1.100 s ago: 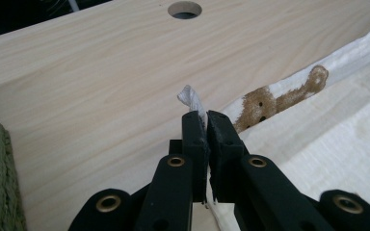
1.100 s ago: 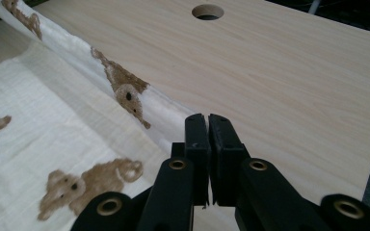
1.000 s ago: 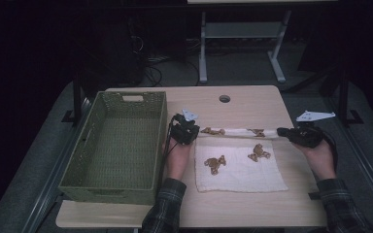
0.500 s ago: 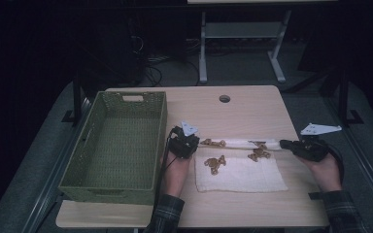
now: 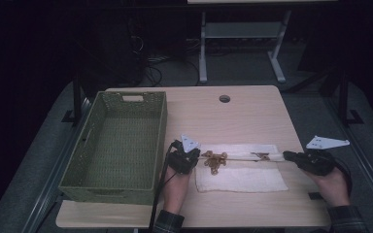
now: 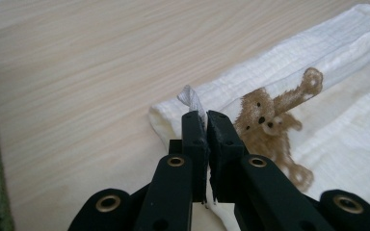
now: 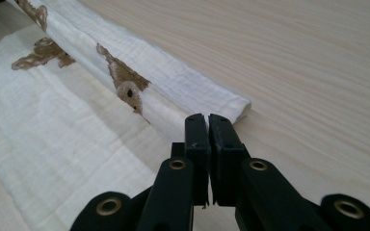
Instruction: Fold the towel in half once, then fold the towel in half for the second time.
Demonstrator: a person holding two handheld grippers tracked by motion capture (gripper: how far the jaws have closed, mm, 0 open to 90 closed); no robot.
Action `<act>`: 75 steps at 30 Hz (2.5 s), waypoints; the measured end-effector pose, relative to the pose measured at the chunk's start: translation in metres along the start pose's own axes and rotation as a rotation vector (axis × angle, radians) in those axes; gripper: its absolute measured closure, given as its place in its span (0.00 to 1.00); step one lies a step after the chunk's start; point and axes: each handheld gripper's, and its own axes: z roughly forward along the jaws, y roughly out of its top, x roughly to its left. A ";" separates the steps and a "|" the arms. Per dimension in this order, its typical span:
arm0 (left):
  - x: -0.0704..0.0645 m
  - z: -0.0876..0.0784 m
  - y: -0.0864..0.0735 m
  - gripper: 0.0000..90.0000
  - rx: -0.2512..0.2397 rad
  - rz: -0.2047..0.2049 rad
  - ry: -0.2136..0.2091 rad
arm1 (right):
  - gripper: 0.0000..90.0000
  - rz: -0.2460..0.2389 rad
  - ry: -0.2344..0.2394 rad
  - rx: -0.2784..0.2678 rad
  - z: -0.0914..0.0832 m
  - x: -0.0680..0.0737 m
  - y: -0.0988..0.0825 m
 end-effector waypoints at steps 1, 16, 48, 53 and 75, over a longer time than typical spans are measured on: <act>-0.002 -0.001 -0.002 0.96 -0.001 -0.003 0.002 | 0.96 -0.006 0.000 0.002 -0.001 0.002 -0.001; -0.023 -0.024 -0.020 0.96 -0.005 0.016 0.000 | 0.96 -0.036 0.004 0.000 -0.019 0.021 -0.021; -0.030 -0.038 -0.043 0.75 -0.002 -0.020 -0.100 | 0.82 -0.011 0.128 -0.030 -0.031 0.034 -0.043; -0.023 -0.025 -0.036 0.71 0.003 -0.028 -0.105 | 0.83 -0.015 0.116 -0.015 -0.020 0.030 -0.033; 0.017 0.036 -0.008 0.68 0.052 -0.053 -0.071 | 0.79 0.012 0.049 0.059 0.047 -0.019 0.007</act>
